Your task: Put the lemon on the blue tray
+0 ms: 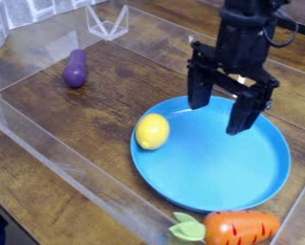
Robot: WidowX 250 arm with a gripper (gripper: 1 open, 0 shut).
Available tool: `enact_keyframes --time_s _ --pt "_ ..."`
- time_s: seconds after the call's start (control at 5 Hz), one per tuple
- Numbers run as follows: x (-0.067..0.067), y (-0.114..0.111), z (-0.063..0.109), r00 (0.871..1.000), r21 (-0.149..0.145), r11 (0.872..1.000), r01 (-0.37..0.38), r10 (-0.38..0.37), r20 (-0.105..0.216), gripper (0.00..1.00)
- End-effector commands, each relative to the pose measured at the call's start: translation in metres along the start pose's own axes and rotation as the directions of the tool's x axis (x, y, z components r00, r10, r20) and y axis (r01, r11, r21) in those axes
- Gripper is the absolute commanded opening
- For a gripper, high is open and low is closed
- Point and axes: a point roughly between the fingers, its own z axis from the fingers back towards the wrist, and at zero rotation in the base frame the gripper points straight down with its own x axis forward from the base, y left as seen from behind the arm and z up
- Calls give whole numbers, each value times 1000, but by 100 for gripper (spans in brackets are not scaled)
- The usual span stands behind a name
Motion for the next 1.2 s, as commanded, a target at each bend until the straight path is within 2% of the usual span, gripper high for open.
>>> enact_keyframes --time_s 0.0,0.6,1.0 --pt "0 6 40 994 3 999 -53 52 100 100" --pt "-18 35 19 996 7 1000 26 -27 91 100" --pt "-25 37 -2 994 16 997 77 -78 78 100"
